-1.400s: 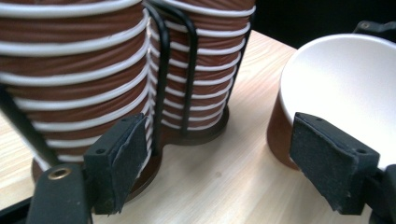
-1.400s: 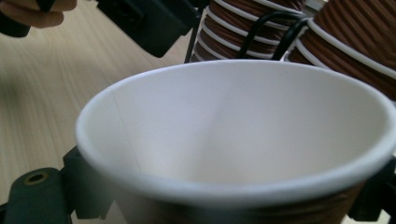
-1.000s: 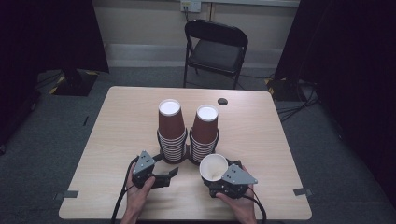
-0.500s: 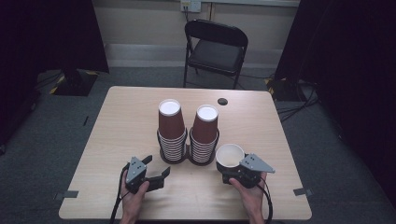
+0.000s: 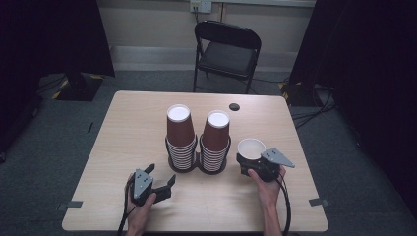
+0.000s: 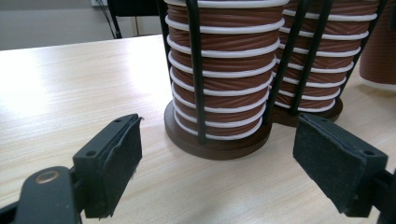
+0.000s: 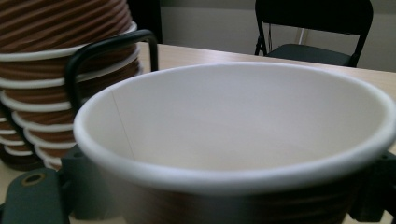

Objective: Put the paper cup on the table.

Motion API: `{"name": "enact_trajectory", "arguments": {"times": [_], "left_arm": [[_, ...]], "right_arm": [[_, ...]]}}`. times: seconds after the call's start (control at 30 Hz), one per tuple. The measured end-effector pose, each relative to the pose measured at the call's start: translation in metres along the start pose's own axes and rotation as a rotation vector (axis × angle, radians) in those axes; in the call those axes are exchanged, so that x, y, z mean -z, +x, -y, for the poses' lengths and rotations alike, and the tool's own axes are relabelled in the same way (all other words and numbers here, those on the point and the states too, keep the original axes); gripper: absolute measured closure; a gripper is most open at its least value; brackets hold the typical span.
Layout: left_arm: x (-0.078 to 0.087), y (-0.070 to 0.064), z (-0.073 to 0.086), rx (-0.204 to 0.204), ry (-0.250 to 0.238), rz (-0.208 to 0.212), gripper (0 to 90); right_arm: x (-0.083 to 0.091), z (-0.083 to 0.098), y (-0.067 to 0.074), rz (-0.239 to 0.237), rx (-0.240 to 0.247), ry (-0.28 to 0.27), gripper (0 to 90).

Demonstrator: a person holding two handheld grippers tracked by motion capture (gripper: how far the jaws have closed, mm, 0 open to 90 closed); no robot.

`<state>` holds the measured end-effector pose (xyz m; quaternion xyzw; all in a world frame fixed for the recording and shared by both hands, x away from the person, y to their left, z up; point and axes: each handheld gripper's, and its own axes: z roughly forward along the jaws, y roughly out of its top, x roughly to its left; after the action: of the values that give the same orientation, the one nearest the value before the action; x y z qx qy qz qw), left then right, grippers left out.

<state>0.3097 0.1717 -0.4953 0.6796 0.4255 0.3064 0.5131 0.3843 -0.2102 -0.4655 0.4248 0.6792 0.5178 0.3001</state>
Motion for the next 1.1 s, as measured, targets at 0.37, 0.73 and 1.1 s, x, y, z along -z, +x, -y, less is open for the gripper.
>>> {"name": "enact_trajectory", "arguments": {"times": [0.37, 0.73, 1.1], "left_arm": [[0.004, 0.009, 0.002, 0.062, -0.022, 0.005, 15.4], [0.004, 0.004, 0.002, 0.028, -0.025, -0.02, 15.4], [0.004, 0.002, 0.002, 0.016, -0.026, -0.033, 15.6]], "right_arm": [[-0.024, -0.005, -0.017, 0.028, -0.029, -0.042, 10.1], [-0.038, 0.006, -0.017, 0.026, -0.038, -0.034, 9.8], [-0.038, 0.008, -0.016, 0.017, -0.003, 0.028, 10.5]]}}
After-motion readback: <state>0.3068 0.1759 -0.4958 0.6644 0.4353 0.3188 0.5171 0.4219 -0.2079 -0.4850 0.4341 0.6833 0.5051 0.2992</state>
